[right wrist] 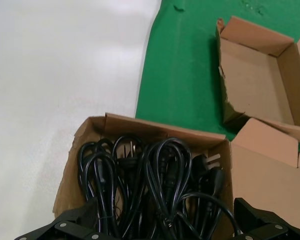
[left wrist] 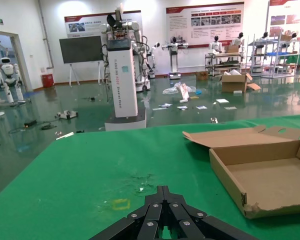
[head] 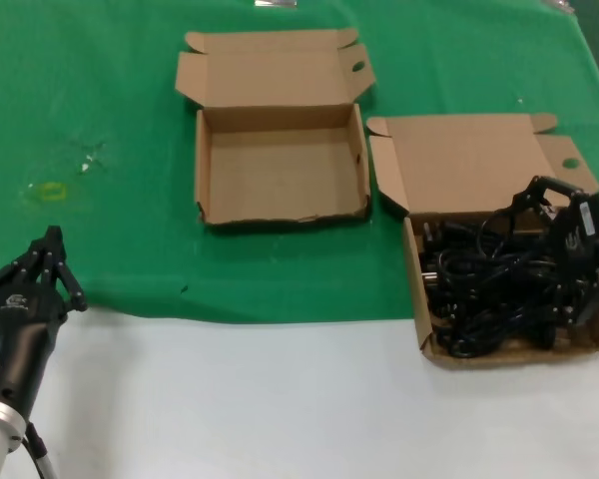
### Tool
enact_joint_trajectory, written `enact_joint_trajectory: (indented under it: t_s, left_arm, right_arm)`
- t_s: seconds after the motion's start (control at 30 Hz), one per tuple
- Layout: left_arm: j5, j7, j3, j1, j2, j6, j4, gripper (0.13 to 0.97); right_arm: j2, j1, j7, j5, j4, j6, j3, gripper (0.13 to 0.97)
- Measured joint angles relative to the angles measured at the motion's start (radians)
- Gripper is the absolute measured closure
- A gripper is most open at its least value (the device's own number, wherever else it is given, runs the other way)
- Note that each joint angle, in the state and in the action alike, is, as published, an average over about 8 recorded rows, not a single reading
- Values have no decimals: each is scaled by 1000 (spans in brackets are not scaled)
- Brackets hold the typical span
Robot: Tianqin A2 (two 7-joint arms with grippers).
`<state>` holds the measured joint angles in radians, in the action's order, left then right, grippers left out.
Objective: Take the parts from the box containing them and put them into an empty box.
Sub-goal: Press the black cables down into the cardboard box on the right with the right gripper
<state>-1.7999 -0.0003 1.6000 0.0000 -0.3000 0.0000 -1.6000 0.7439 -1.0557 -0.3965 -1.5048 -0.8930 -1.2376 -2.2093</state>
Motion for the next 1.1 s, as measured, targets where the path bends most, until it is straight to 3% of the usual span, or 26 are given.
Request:
enact_joint_trajectory:
  t_s: [0.43, 0.7, 0.83, 1.1]
  left_arm:
    - [0, 0, 0, 0, 0, 0, 0, 953]
    - [0, 0, 0, 0, 0, 0, 0, 953]
    - [0, 0, 0, 0, 0, 0, 0, 953]
    - [0, 0, 0, 0, 0, 0, 0, 953]
  right_arm:
    - [-69, -36, -67, 46, 127, 8, 32, 181]
    - [-79, -30, -68, 63, 136, 4, 44, 303]
    - [-78, -27, -65, 70, 136, 3, 50, 303]
    - [-67, -15, -57, 84, 124, 5, 60, 496]
